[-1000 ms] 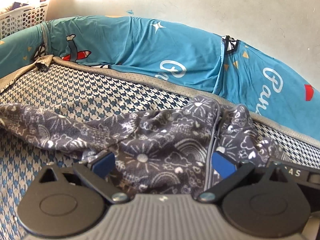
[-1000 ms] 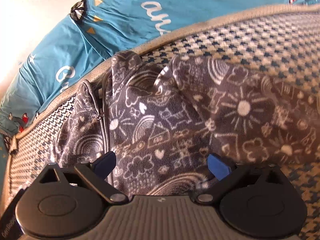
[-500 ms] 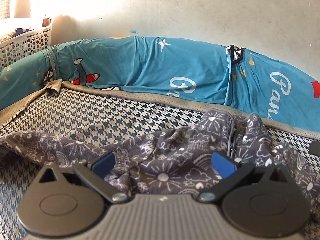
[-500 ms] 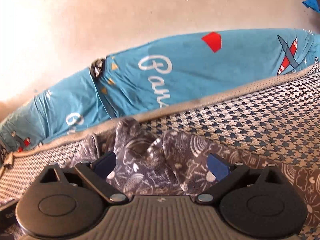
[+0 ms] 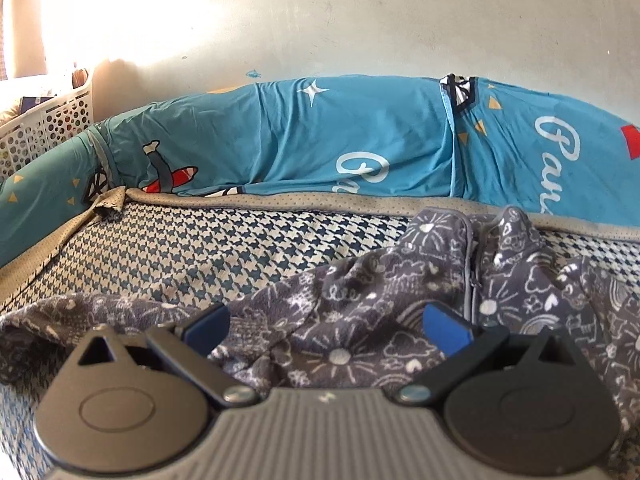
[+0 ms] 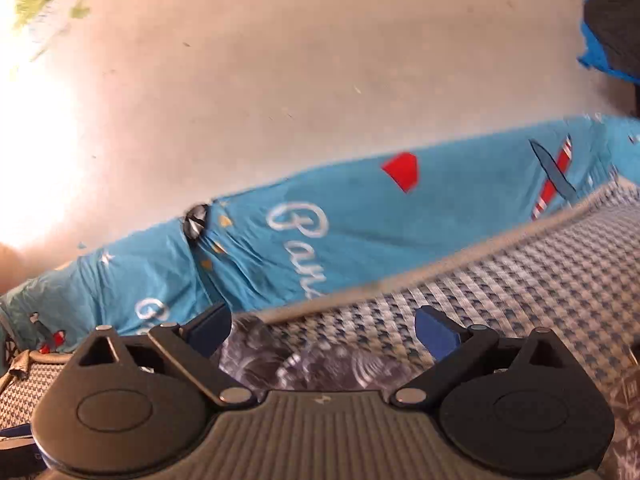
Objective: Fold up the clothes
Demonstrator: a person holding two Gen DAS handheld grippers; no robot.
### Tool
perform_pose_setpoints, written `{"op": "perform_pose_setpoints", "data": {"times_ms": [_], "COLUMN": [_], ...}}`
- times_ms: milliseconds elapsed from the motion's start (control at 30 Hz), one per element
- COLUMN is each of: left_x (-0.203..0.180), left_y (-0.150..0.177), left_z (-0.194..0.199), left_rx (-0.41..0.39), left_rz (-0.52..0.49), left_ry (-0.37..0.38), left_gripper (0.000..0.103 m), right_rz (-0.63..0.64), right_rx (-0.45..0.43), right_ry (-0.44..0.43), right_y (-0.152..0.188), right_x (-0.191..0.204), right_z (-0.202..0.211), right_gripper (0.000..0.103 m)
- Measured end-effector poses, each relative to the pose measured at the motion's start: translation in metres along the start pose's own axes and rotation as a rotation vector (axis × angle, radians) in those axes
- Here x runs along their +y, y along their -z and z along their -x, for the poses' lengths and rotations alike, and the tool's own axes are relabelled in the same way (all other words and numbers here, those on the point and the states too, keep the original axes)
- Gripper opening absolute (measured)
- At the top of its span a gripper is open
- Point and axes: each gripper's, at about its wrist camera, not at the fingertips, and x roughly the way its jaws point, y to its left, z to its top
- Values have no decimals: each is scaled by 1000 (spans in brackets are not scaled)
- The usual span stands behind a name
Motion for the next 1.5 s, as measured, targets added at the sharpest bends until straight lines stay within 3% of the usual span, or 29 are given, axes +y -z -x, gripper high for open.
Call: {"op": "perform_pose_setpoints", "data": {"times_ms": [67, 267, 633, 867, 1233, 1500], "left_x": [-1, -4, -7, -5, -5, -7], "left_y": [1, 3, 4, 4, 4, 4], "left_z": [-3, -3, -4, -2, -2, -3], "left_rx": [19, 19, 33, 27, 22, 19], "left_rz": [1, -9, -13, 0, 2, -9], "left_ry": [12, 25, 33, 48, 39, 32], "left_gripper": [103, 103, 103, 103, 103, 103], "right_rz": [-5, -19, -87, -101, -129, -61], "right_rx": [90, 171, 244, 326, 372, 352], "right_ry": [47, 123, 133, 82, 136, 180], "right_y": [1, 12, 17, 22, 28, 28], "right_x": [-5, -22, -38, -38, -42, -31], "right_z": [-12, -23, -32, -42, -47, -45], "right_gripper": [99, 98, 98, 98, 97, 97]}}
